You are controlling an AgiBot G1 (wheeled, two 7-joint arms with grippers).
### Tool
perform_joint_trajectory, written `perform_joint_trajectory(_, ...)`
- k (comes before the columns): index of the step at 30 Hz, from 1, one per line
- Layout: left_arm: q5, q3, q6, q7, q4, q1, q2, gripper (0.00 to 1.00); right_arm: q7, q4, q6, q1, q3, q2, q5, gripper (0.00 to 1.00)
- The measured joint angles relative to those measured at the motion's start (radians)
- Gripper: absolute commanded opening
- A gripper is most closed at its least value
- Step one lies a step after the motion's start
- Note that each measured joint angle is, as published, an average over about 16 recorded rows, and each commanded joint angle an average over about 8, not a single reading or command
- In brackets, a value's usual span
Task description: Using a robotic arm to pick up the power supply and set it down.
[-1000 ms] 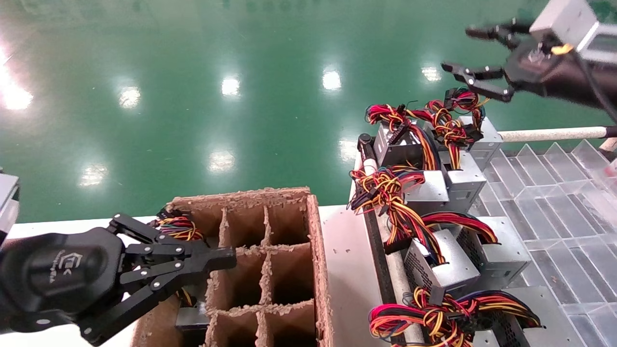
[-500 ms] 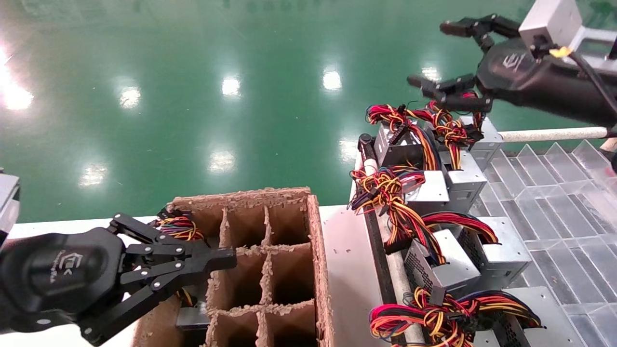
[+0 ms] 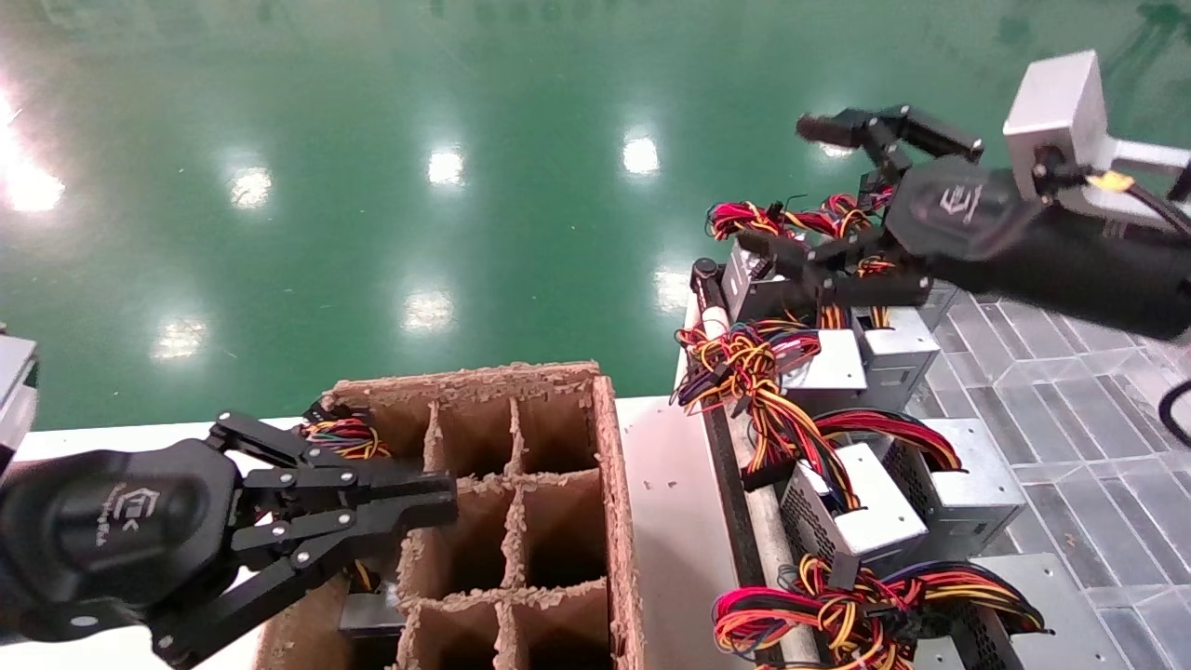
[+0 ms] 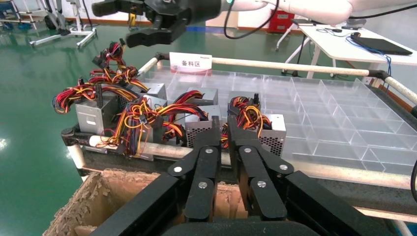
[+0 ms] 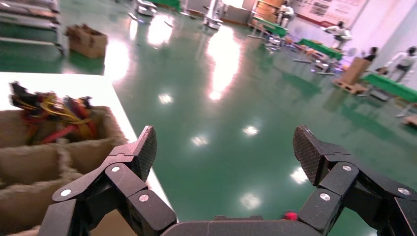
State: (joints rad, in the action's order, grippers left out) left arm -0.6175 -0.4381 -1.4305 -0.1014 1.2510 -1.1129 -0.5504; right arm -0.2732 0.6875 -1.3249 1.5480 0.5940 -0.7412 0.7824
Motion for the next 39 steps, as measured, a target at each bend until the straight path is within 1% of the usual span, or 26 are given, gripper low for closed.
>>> perform_joint_trajectory(27, 0.000, 0.000, 0.000, 0.000, 0.000, 0.000, 0.000, 1.00, 0.367, 0.475, -0.136, -0.377, -0.250, 0.104, -0.041, 1.00)
perform_joint_trajectory(33, 0.000, 0.000, 0.000, 0.000, 0.000, 0.000, 0.000, 1.00, 0.432, 0.562, -0.161, -0.446, -0.296, 0.122, -0.049, 1.00)
perform_joint_trajectory(39, 0.000, 0.000, 0.000, 0.000, 0.000, 0.000, 0.000, 1.00, 0.463, 0.604, -0.173, -0.479, -0.318, 0.131, -0.053, 1.00)
